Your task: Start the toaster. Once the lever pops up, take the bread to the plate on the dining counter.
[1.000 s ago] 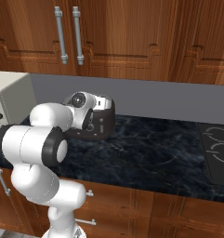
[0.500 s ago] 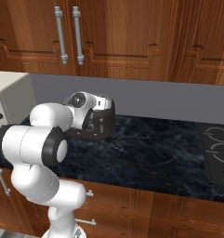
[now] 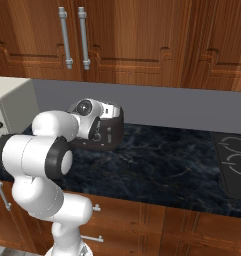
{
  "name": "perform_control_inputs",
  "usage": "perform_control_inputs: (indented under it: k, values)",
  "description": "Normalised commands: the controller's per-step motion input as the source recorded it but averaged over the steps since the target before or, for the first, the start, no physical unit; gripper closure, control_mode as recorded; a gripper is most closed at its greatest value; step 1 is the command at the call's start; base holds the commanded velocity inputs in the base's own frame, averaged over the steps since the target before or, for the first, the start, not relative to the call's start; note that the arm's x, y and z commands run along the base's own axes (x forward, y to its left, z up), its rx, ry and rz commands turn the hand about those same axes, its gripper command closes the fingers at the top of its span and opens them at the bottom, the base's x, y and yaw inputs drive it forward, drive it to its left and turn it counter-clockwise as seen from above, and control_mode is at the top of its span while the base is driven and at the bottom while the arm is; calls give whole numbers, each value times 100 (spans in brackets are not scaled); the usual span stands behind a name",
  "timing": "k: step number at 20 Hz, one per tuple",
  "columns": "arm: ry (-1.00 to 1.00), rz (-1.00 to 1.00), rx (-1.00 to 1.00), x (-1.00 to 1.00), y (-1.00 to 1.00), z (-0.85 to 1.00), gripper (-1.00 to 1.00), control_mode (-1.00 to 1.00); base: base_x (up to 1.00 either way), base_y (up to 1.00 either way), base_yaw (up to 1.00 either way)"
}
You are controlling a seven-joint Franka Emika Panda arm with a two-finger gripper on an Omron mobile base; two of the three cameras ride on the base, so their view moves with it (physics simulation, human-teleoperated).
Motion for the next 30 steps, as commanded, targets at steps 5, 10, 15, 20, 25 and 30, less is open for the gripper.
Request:
perform_control_inputs:
  k: [5, 10, 15, 20, 25, 30]
  values:
    - [3, 0, 0, 12, 0, 0, -100, -100, 0, 0, 0]
    - [8, 0, 0, 18, 0, 0, -100, -100, 0, 0, 0]
    - [6, 0, 0, 7, 0, 0, -100, -100, 0, 0, 0]
    - [1, 0, 0, 2, 1, 0, -100, -100, 0, 0, 0]
    - [0, 0, 0, 1, 8, 0, -100, -100, 0, 0, 0]
    - [0, 0, 0, 5, 4, 0, -100, -100, 0, 0, 0]
